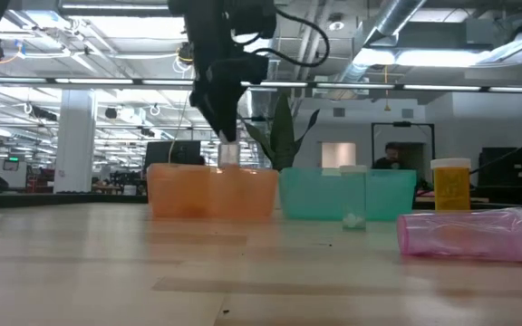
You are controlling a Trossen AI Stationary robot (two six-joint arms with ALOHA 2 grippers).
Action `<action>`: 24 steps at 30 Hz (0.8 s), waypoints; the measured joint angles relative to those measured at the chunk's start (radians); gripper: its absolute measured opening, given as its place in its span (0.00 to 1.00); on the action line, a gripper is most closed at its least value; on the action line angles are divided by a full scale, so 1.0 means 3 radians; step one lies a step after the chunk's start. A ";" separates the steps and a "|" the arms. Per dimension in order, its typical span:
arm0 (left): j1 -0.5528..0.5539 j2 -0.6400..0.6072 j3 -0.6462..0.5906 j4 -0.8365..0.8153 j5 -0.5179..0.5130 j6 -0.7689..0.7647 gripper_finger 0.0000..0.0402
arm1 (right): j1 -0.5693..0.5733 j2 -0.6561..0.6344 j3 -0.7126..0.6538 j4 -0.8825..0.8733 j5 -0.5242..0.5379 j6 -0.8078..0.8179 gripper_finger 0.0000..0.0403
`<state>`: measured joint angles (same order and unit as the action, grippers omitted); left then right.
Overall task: Pick and place medicine bottles into bin by pill shape (circle, oval)
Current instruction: Put the transparent capsule bottle into the orange bin
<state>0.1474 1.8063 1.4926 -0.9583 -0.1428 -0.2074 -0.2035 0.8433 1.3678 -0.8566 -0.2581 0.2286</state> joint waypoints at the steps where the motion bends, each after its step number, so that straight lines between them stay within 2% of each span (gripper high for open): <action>1: 0.0000 0.0027 -0.0001 0.0008 0.0019 -0.0012 0.36 | 0.0000 -0.0001 0.0000 -0.0002 0.0000 -0.0001 0.62; 4: -0.0005 0.0082 0.0005 0.0008 0.0101 -0.0029 0.36 | 0.0000 -0.0001 0.0000 -0.0013 0.0000 -0.0002 0.62; 14: -0.0004 0.0309 0.0003 0.0116 0.0006 -0.0055 0.36 | 0.0000 -0.0001 0.0000 -0.0034 -0.0001 -0.0053 0.62; 21: 0.0007 0.0322 0.0003 0.0140 -0.0091 -0.0073 0.36 | 0.0000 -0.0001 0.0000 -0.0036 -0.0002 -0.0066 0.62; 24: 0.0039 0.0322 -0.0019 0.0236 -0.0032 -0.0073 0.36 | 0.0000 -0.0001 0.0000 -0.0036 -0.0003 -0.0087 0.62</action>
<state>0.1593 1.9030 1.4868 -0.8875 -0.1524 -0.2295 -0.2035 0.8429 1.3678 -0.8673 -0.2588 0.2024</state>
